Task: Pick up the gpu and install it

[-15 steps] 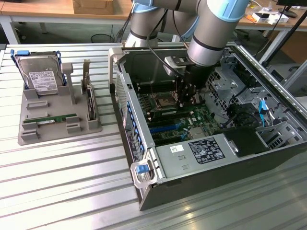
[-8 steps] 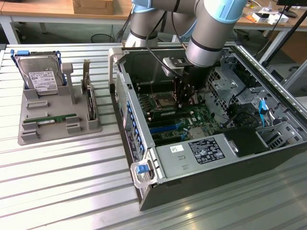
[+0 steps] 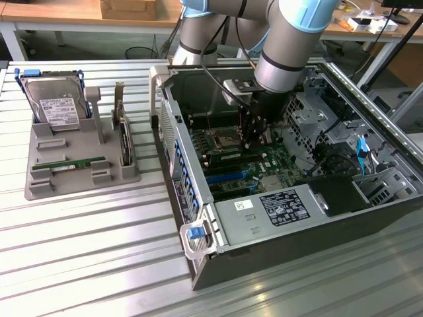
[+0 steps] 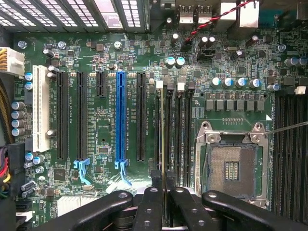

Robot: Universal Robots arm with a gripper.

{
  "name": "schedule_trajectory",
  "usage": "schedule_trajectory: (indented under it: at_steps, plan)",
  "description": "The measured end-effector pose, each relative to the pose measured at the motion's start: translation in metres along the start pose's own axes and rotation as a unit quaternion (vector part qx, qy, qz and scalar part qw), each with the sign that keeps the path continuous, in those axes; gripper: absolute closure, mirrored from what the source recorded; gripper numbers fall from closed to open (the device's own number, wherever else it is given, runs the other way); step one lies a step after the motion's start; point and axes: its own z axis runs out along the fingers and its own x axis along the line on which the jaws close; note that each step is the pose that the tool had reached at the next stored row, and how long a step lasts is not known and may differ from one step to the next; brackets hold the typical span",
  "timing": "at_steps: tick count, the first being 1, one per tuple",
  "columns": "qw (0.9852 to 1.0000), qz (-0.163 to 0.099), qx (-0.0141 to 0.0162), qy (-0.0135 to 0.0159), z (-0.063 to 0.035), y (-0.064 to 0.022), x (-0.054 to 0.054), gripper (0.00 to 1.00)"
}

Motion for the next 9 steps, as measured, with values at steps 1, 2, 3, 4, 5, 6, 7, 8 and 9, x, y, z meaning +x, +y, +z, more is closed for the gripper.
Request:
schedule_trajectory:
  at_steps: [1,2,3,4,5,6,7,8,9]
  plan:
    - [1.0000,0.000,0.0000,-0.0001,0.0004,0.0000,0.0000,0.87]
    - [1.0000,0.000,0.0000,-0.0001,0.0008,0.0001,0.0003,0.87]
    - [1.0000,0.000,0.0000,-0.0001,0.0012,0.0001,0.0008,0.87]
    - [1.0000,0.000,0.0000,-0.0001,0.0019,0.0000,0.0017,0.87]
    - [1.0000,0.000,0.0000,-0.0002,0.0024,0.0000,0.0021,0.87]
    - [1.0000,0.000,0.0000,-0.0002,0.0025,0.0000,0.0023,0.87]
    - [1.0000,0.000,0.0000,0.0000,0.0025,0.0000,0.0026,0.87]
    - [1.0000,0.000,0.0000,-0.0001,0.0025,0.0002,0.0030,0.87]
    - [1.0000,0.000,0.0000,-0.0001,0.0026,0.0004,0.0035,0.87]
